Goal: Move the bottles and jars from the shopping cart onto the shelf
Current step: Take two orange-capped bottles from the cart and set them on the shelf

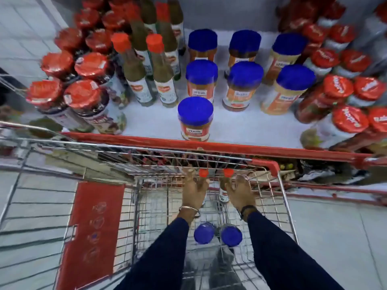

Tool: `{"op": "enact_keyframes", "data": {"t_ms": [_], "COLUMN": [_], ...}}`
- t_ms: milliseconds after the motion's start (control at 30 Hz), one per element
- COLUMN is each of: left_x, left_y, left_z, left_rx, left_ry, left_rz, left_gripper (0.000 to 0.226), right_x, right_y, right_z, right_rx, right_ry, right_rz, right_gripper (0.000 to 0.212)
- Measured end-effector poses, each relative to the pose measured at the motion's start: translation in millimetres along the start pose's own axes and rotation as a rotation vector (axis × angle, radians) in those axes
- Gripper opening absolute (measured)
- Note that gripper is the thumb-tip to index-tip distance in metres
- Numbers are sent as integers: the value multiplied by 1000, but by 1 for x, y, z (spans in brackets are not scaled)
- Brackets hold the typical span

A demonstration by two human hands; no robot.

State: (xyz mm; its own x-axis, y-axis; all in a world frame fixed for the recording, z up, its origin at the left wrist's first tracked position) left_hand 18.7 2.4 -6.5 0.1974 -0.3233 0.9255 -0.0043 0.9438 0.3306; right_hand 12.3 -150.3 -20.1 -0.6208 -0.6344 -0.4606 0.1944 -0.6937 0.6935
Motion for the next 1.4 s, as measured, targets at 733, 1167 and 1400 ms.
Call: {"op": "enact_keyframes", "data": {"t_ms": [733, 1167, 1400], "left_x": [-25, 107, 186], "left_y": [26, 154, 209], "left_z": [26, 86, 76], "left_rx": [-73, 200, 288], "left_ry": [-151, -456, -610], "left_rz": [-289, -180, -128], "left_gripper": [34, 36, 36], "right_x": [5, -79, -156], "right_y": [7, 82, 123], "right_z": [25, 173, 208], "right_rx": [-23, 42, 103], "right_ry": [160, 414, 586], "right_rz": [-350, -480, -574], "right_gripper": [38, 44, 40]}}
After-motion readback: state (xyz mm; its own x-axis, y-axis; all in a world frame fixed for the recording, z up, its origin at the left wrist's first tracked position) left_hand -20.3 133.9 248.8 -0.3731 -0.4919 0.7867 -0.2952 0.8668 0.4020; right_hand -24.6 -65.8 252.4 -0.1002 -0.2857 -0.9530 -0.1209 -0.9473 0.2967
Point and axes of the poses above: each hand's wrist, its own z-axis away from the middle knuckle, its own y-axis out of the back of the hand, x = y × z, the point moved 2 cm from there along -z, towards the middle knuckle, and after that the axes turned 9 degrees about -y, right-handed, at the moved point
